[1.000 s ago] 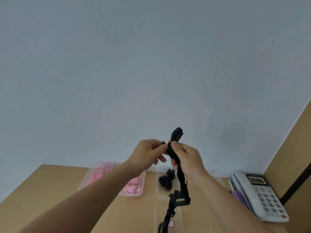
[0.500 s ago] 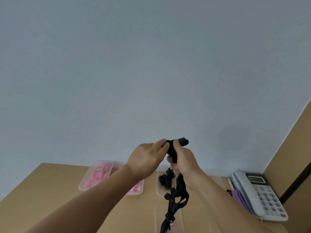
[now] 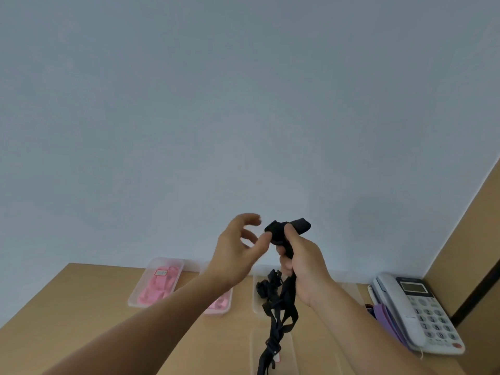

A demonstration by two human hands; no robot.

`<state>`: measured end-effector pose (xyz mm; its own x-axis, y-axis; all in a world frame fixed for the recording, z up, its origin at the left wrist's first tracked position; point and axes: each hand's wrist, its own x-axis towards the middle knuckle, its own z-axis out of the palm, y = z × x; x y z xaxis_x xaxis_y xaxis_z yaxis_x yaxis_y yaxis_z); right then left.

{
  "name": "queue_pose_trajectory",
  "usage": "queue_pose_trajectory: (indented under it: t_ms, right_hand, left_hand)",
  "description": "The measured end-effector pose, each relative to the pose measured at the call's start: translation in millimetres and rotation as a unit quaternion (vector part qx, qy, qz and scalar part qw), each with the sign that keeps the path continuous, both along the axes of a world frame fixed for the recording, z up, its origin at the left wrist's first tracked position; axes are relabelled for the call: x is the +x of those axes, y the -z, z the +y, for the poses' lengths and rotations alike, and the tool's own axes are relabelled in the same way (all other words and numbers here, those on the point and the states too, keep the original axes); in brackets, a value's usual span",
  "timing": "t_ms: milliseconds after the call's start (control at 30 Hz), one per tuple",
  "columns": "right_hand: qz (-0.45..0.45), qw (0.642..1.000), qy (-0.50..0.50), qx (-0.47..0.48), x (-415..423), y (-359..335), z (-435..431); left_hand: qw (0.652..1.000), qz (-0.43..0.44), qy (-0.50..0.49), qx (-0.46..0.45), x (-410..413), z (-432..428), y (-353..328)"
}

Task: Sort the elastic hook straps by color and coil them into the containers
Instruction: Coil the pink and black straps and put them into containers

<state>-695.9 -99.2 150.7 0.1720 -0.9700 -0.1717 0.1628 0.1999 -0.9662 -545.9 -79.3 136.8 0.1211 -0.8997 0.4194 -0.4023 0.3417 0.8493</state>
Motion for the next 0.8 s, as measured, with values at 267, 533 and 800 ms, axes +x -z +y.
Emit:
queue_pose_trajectory:
  t_ms: [267, 533, 800]
  right_hand:
    - [0.053, 0.995, -0.027, -0.085, 1, 0, 4]
    - [0.149, 0.985, -0.016, -0.083, -5, -7, -5]
    - [0.248, 0.949, -0.069, -0.184, -21, -11, -16]
  left_hand:
    - [0.972, 0.132, 0.099, 0.167, 0, -3, -17]
    - [0.995, -0.077, -0.020, 0.066, -1, -10, -16]
    - [0.970, 0.076, 0.157, 0.171, 20, -12, -24]
